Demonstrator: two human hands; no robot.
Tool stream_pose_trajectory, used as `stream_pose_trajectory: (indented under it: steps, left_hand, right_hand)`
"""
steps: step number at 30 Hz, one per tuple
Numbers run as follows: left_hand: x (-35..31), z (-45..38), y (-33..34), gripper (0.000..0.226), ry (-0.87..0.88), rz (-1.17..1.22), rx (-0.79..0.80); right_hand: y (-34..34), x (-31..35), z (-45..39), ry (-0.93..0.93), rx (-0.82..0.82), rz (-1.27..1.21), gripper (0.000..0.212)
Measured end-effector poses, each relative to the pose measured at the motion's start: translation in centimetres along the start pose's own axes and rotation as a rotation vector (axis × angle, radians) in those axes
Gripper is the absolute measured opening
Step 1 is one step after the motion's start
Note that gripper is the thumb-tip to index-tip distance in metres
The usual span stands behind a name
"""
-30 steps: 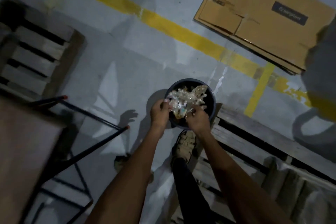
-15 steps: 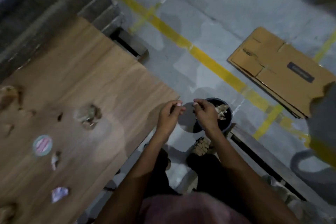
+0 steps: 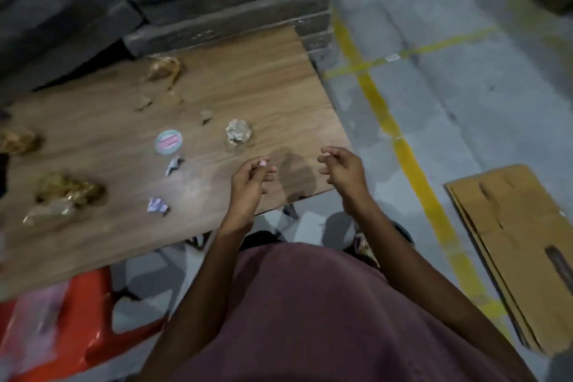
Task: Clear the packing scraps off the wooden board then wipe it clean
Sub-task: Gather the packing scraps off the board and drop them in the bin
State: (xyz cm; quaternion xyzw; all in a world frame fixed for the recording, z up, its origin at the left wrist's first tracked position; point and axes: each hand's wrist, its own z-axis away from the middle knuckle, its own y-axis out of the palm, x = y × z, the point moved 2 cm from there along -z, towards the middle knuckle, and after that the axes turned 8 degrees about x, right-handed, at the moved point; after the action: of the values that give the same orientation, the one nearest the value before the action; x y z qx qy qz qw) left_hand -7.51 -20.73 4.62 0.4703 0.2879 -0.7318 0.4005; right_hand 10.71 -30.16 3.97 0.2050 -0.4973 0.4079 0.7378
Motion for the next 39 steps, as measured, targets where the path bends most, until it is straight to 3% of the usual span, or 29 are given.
stream_pose_trajectory:
  steps: [10,15,18,24,27,31,35,39]
  left_hand:
    - [3.8,3.7,-14.2,0.021,-0.029,0.134,-0.412]
    - [5.1,3.4,-22.2,0.015,0.045,0.096,-0.475]
    - [5.5,3.5,-27.6,0.012,0.15,-0.112,-0.483]
    - [5.1,2.3,-37.5,0.025,0.217,-0.619,-0.622]
    - [4.9,2.2,-40.5,0.034,0.193,-0.762,-0.611]
    - [5.6,1.3,-44.2,0.054,0.151,-0.836,-0.591]
    - [7.3,-0.6,-46.8,0.075,0.034,-0.899,-0.553]
    - [8.8,-2.7,-48.6,0.091,-0.092,-0.757,-0.532]
  right_hand:
    - [11.6,3.7,1.2,-0.038,0.313,0.133,0.022]
    - [18.8,5.1,1.0,-0.033,0.338,0.18,0.016]
    - [23.6,5.9,0.9,-0.026,0.311,0.185,0.019]
    - [33.5,5.8,0.2,-0.138,0.381,0.355,0.024]
    - [37.0,3.6,0.6,-0.159,0.493,0.621,0.044]
    - [39.8,-0.3,1.0,-0.125,0.744,0.857,0.07]
    - [40.9,-1.1,1.6,-0.261,0.791,1.027,0.076]
    - [42.0,-3.5,0.0,-0.433,0.885,1.247,0.062]
